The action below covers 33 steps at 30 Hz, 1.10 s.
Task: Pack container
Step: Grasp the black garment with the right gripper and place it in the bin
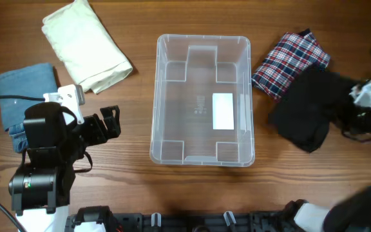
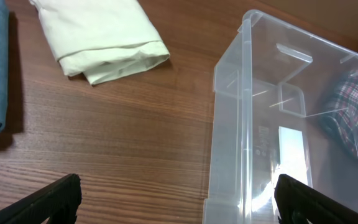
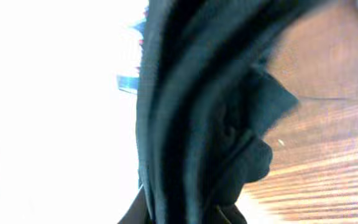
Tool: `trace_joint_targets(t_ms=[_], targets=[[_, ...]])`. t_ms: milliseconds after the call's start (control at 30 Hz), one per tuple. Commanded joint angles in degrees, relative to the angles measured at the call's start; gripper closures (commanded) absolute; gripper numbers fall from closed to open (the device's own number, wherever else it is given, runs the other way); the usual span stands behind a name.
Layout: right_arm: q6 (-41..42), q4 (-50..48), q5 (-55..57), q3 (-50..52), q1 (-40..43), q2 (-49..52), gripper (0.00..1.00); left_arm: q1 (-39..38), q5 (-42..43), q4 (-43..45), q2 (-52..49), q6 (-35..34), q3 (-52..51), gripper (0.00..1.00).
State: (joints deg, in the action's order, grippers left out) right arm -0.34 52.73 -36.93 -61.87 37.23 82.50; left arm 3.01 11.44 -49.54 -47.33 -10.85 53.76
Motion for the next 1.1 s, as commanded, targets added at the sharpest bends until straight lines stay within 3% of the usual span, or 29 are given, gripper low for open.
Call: trace_joint_targets(t_ms=[0,133,233,300,467,600,633,667,833,933,1000,1067], targets=[[-0.79,0.87,-6.21,-6.47,-5.53,-17.75,0.96,-0.15,0.92,0.17,0.11,-0.13,1.44,0.00],[10.97,-3.89,-3.23,-6.93,-22.34,-25.20,0.96,-0.15,0.94,0.15,0.11,-0.13,1.44,0.00],[16.98,-11.50,3.37,-6.93,-38.40,-20.92,0.96,-0.15,0.94,0.15,0.07,-0.13,1.44,0.00],[16.72,-16.35,5.46,-6.93,-47.47,-13.66,0.96,-0.15,0.92,-0.07,0.07,-0.13,1.44,0.00],[16.55,-28.24,6.12,-6.95,-58.14,7.69,0.96,-0.15,0.92,-1.16,0.07,-0.13,1.44,0.00],[17.40,-33.66,6.10,-6.97,-59.82,16.61,0.96,-0.15,0.92,-1.16,0.04,-0.11,1.44,0.00],[17.16,-33.59,6.12,-6.97,-59.82,17.03,0.76,-0.15,0.92,-1.11,0.00,-0.11,1.44,0.00],[16.98,-33.35,6.36,-6.99,-59.82,17.00,0.00,-0.15,0.92,-1.11,-0.09,-0.11,1.44,0.00],[13.55,-22.08,16.65,-14.49,-59.80,7.43,0.00,-0.15,0.92,-1.16,-1.44,-0.13,1.44,0.00],[14.05,-16.63,34.45,-18.10,-58.38,-3.63,0.00,-0.15,0.92,-1.16,-1.42,-0.13,1.44,0.00],[16.04,-14.99,40.04,-18.10,-54.03,-7.80,0.00,-0.15,0.92,-1.16,-1.44,-0.13,1.44,0.00],[17.42,-11.74,38.01,-18.03,-44.28,-8.22,0.00,-0.15,0.92,-1.14,-1.44,-0.13,1.44,0.00]])
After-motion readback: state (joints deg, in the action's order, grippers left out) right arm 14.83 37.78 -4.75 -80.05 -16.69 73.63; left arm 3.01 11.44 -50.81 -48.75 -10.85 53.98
